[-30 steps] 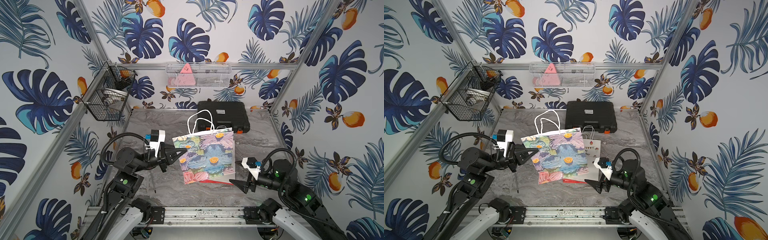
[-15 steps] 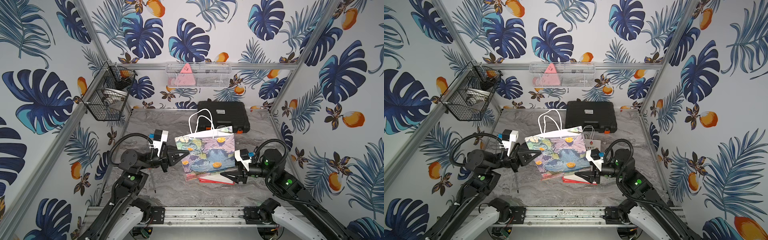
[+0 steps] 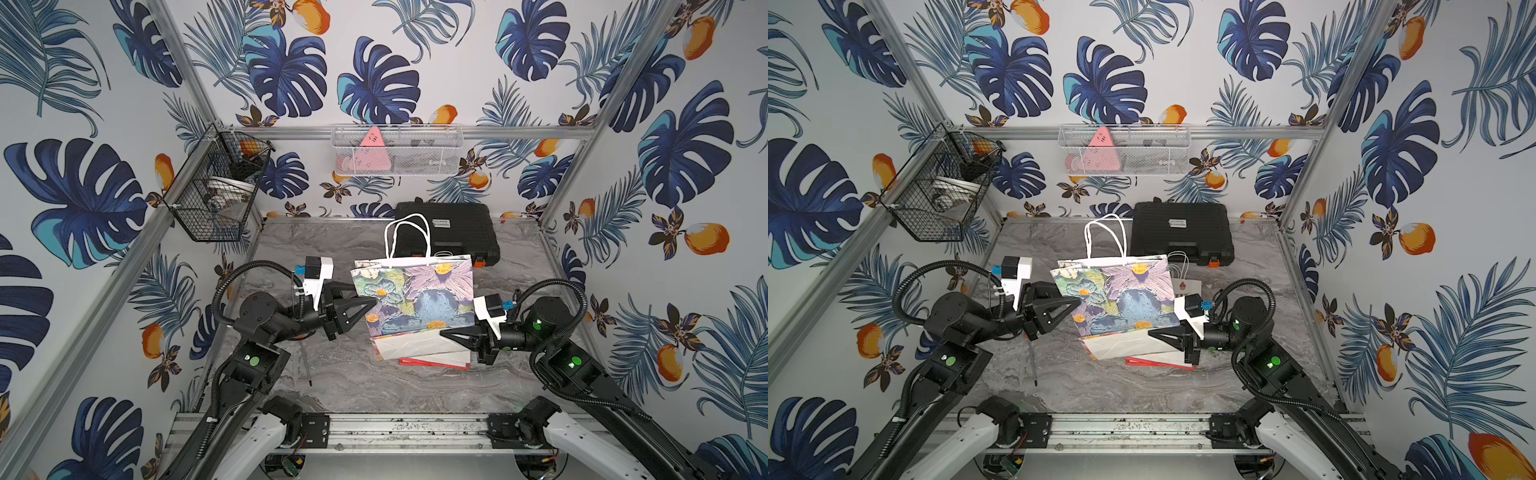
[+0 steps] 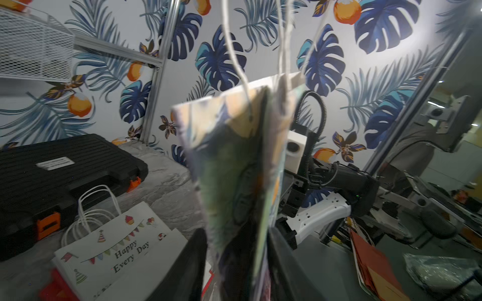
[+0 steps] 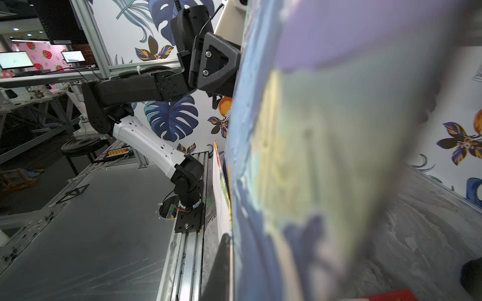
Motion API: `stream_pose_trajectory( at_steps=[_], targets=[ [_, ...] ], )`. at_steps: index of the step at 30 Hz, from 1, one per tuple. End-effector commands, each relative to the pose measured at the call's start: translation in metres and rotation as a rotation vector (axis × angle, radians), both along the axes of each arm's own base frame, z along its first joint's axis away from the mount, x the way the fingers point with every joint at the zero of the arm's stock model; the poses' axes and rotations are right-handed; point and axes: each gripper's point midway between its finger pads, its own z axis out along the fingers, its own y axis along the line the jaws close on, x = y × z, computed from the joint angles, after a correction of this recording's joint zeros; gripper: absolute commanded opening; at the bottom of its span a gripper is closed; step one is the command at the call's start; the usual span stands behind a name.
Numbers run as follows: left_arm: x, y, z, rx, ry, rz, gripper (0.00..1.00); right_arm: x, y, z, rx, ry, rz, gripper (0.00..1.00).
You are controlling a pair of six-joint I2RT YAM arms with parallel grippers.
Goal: Put away the paper bag
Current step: Press the paper bag.
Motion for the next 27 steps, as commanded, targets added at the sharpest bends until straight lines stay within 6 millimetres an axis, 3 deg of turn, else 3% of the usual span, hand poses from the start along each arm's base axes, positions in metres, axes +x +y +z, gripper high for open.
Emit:
stream_pose_trajectory(
  at_steps=[1, 6, 11, 14, 22, 25, 27],
  targets=[
    [0.031, 0.028, -0.036, 0.137, 0.062, 0.270, 0.97, 0.014, -0.007, 0.006, 0.000, 0.021, -0.111, 0.00],
    [0.025, 0.034, -0.057, 0.158, 0.086, 0.294, 0.99, 0.021, -0.011, 0.012, 0.002, 0.048, -0.169, 0.00],
    [-0.024, -0.001, -0.063, 0.057, 0.073, -0.072, 0.99, 0.022, -0.009, 0.023, 0.026, 0.048, -0.166, 0.00],
    [-0.041, -0.007, -0.057, -0.060, 0.059, -0.198, 0.99, 0.019, -0.005, 0.027, 0.037, 0.062, -0.131, 0.00],
    [-0.030, -0.011, -0.057, -0.155, 0.078, -0.235, 0.99, 0.010, 0.004, 0.037, 0.124, 0.123, -0.033, 0.00],
    [-0.023, -0.013, -0.053, -0.185, 0.088, -0.247, 0.87, 0.011, 0.008, 0.035, 0.146, 0.155, -0.013, 0.00],
    [-0.019, -0.014, -0.047, -0.198, 0.077, -0.249, 0.69, 0.011, 0.013, 0.033, 0.157, 0.175, 0.009, 0.00]
  ],
)
